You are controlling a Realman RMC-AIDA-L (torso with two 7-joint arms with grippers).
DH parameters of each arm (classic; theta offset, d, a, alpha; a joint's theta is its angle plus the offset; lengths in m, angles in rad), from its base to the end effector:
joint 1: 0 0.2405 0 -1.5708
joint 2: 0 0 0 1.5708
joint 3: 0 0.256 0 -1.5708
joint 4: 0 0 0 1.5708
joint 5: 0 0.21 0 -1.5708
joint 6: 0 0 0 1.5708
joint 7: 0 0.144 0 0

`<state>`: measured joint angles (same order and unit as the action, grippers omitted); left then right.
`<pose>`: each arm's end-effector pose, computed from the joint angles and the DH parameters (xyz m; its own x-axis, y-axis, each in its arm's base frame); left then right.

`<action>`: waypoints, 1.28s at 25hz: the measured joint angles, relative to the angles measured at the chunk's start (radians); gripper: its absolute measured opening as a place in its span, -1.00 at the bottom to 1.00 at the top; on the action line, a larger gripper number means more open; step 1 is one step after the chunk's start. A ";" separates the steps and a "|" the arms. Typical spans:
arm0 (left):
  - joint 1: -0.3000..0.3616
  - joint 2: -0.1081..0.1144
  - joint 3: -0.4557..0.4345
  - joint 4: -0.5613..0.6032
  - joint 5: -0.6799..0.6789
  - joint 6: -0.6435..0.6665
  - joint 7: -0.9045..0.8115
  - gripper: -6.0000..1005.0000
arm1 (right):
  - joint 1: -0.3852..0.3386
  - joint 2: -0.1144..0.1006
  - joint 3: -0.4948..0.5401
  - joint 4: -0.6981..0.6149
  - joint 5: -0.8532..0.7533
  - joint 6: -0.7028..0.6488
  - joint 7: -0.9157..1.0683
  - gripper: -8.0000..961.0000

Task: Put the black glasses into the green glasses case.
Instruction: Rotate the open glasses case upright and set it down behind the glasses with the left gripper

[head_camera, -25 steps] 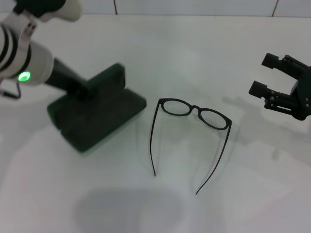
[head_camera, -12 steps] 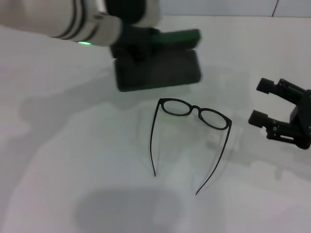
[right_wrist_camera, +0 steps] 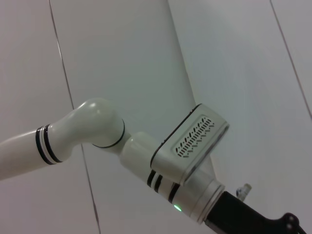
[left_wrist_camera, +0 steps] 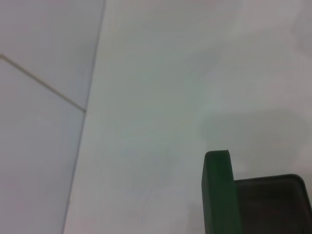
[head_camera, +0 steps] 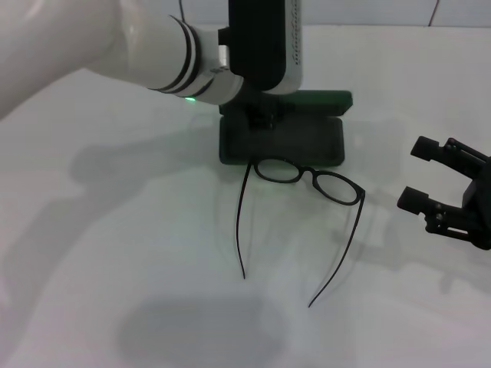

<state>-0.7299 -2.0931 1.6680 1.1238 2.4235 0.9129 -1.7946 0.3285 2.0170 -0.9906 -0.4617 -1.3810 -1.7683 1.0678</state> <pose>-0.1135 0.4012 -0.0742 0.9168 -0.2635 -0.3000 -0.3687 -0.8470 -0.3829 0.2707 0.2652 0.0121 0.5729 -0.1357 -0.8083 -0.3856 -0.9149 -0.1198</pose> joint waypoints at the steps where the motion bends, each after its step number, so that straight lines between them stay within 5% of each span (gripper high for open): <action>1: -0.001 0.000 0.000 -0.007 -0.014 -0.003 0.009 -0.59 | 0.001 0.000 0.000 0.000 0.000 0.002 0.000 0.82; 26: 0.025 -0.005 0.036 -0.054 -0.065 -0.053 -0.025 -0.58 | 0.014 -0.004 -0.001 -0.001 -0.001 0.016 -0.002 0.82; 32: 0.073 -0.003 0.031 0.050 -0.066 -0.027 -0.050 -0.18 | 0.025 -0.009 -0.006 -0.010 -0.028 0.046 0.014 0.82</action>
<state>-0.6572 -2.0959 1.6994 1.1741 2.3574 0.8857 -1.8441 0.3533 2.0084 -0.9968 -0.4721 -1.4089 -1.7225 1.0814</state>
